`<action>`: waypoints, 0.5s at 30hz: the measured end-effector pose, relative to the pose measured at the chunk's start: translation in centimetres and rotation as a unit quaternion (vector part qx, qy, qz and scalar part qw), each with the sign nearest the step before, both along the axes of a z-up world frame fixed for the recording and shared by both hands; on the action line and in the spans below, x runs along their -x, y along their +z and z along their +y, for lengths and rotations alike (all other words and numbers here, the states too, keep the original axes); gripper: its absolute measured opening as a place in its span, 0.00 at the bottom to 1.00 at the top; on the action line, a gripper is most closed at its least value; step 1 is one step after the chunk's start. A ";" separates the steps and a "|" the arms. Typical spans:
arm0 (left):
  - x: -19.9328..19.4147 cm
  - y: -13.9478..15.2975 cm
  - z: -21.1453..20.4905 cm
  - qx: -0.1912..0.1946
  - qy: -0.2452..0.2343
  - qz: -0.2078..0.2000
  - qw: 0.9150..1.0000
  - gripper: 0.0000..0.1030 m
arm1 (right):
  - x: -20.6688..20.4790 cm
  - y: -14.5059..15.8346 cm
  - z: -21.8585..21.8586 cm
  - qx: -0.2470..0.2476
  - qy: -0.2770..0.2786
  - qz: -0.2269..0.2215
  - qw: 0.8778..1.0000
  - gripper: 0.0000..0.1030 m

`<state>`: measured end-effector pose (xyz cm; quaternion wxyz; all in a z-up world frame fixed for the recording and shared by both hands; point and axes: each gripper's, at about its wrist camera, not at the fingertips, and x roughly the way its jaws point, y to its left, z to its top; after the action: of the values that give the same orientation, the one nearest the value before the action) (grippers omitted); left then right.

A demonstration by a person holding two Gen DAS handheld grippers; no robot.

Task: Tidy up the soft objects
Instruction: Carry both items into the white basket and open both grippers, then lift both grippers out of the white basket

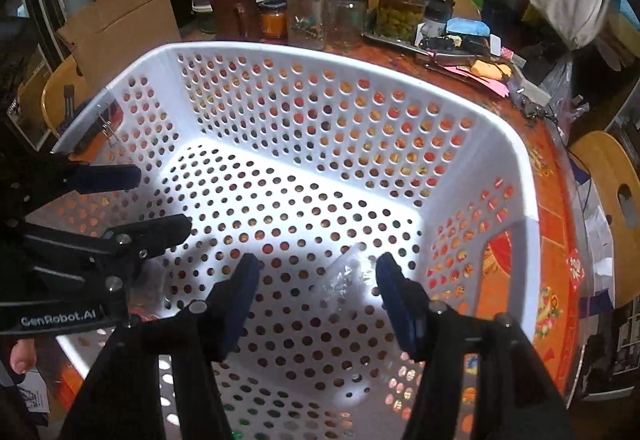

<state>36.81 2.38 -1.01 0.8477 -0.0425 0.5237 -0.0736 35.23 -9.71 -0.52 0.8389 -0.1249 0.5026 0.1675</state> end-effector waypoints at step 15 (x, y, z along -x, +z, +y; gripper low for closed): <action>7.4 7.4 0.4 -0.031 0.021 -0.131 0.991 1.00 | 6.2 6.4 -3.3 -0.047 -0.034 -0.105 0.993 0.95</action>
<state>29.44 2.77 6.43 0.9111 -0.0168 0.4094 -0.0446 28.99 -13.02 5.86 0.8971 -0.0848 0.4072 0.1488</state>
